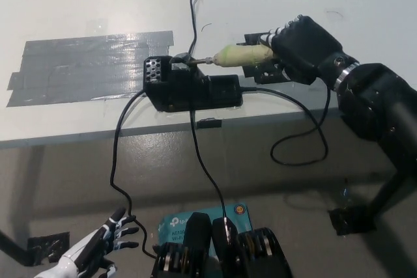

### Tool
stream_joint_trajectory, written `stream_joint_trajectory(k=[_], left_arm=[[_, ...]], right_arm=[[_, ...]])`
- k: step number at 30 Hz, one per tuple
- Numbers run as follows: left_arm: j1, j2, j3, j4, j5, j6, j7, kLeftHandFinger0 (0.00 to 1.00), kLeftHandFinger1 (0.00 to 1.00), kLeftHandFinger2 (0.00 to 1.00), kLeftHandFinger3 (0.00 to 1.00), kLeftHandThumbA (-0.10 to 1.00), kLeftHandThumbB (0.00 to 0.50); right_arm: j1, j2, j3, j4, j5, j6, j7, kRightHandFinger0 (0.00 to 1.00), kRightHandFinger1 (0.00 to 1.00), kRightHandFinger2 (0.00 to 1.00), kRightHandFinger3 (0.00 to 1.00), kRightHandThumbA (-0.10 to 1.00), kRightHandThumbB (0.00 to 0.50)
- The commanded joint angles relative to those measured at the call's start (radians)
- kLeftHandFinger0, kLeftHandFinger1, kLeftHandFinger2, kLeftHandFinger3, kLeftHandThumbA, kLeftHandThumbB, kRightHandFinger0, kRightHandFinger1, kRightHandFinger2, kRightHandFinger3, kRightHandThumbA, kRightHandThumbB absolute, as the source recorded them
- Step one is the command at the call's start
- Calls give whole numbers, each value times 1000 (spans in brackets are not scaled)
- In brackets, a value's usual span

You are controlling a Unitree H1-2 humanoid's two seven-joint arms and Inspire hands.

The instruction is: The robot uses its right hand to grab and lift the soldering gun kept on the middle of the table and puts it in its base

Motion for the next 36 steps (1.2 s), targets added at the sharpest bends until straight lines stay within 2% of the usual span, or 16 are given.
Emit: stream_joint_trajectory(k=[1, 6, 9, 10, 14, 15, 17, 20, 21, 23, 25, 29, 30, 32, 33, 36], left_arm=[[-3, 10, -8, -29, 14, -23, -10, 827, 867, 987, 1000, 1000, 439], [-9, 10, -8, -33, 6, -14, -16, 847, 886, 1000, 1000, 1000, 443], [-4, 7, -8, -42, 8, -9, -12, 859, 882, 1000, 1000, 1000, 436], [-5, 6, -8, -40, 9, -12, -11, 869, 881, 997, 1000, 1000, 436], [-7, 9, -9, -46, 11, -7, -13, 872, 887, 1000, 1000, 1000, 433], [-7, 10, -9, -50, 14, -3, -12, 869, 887, 1000, 1000, 1000, 433], [-9, 9, -11, -50, 16, -3, -12, 852, 883, 1000, 1000, 1000, 440], [-11, 8, -9, -52, 11, 4, -14, 838, 897, 1000, 1000, 1000, 439], [-12, 8, -12, -48, 11, 1, -17, 839, 898, 1000, 1000, 1000, 438], [-13, 8, -14, -50, 14, 3, -17, 831, 896, 1000, 1000, 1000, 433], [-15, 7, -18, -48, 19, -2, -14, 819, 885, 1000, 1000, 1000, 442], [-23, 3, -20, -51, 18, 4, -12, 836, 885, 993, 1000, 1000, 415], [-23, 4, -21, -49, 21, -2, -10, 834, 877, 987, 1000, 1000, 411], [-24, 1, -21, -50, 19, 2, -9, 849, 880, 984, 1000, 1000, 406], [-25, 2, -22, -51, 19, 5, -10, 856, 883, 988, 1000, 1000, 413], [-25, -2, -31, -54, 29, 10, -7, 884, 887, 992, 1000, 1000, 402]], right_arm=[[-76, -8, 16, 1, -27, -4, -17, 0, 208, 608, 124, -44, 0], [-104, -6, 71, 26, -78, -35, -98, 0, 168, 549, 167, 0, 0], [-120, -7, 100, 26, -107, -30, -118, 0, 180, 565, 212, 203, 0], [-141, 3, 106, 59, -97, -54, -143, 0, 149, 534, 243, 106, 0], [-180, 14, 116, 79, -90, -55, -129, 0, 144, 518, 206, 110, 0], [-198, 19, 122, 97, -96, -70, -162, 0, 115, 506, 187, -64, 43], [-216, 21, 125, 100, -96, -69, -156, 0, 116, 529, 199, -99, 34], [-250, 36, 124, 121, -76, -81, -139, 0, 69, 486, 315, -100, 119], [-247, 37, 128, 125, -81, -82, -147, 0, 55, 469, 250, -100, 121], [-240, 38, 139, 141, -96, -85, -187, 0, 46, 452, 296, -85, 115], [-234, 37, 148, 153, -101, -86, -196, 0, 39, 447, 204, -16, 46], [-222, 36, 170, 178, -110, -73, -179, 0, 57, 482, 269, 20, 15], [-220, 39, 183, 205, -130, -79, -256, 0, 19, 422, 225, -2, 70], [-219, 43, 192, 225, -130, -78, -273, 0, 0, 362, 162, -20, 89], [-212, 56, 202, 246, -134, -68, -280, 0, 0, 372, 82, 35, 4], [-206, 62, 210, 258, -114, -83, -261, 0, 26, 432, 162, -23, 10]])
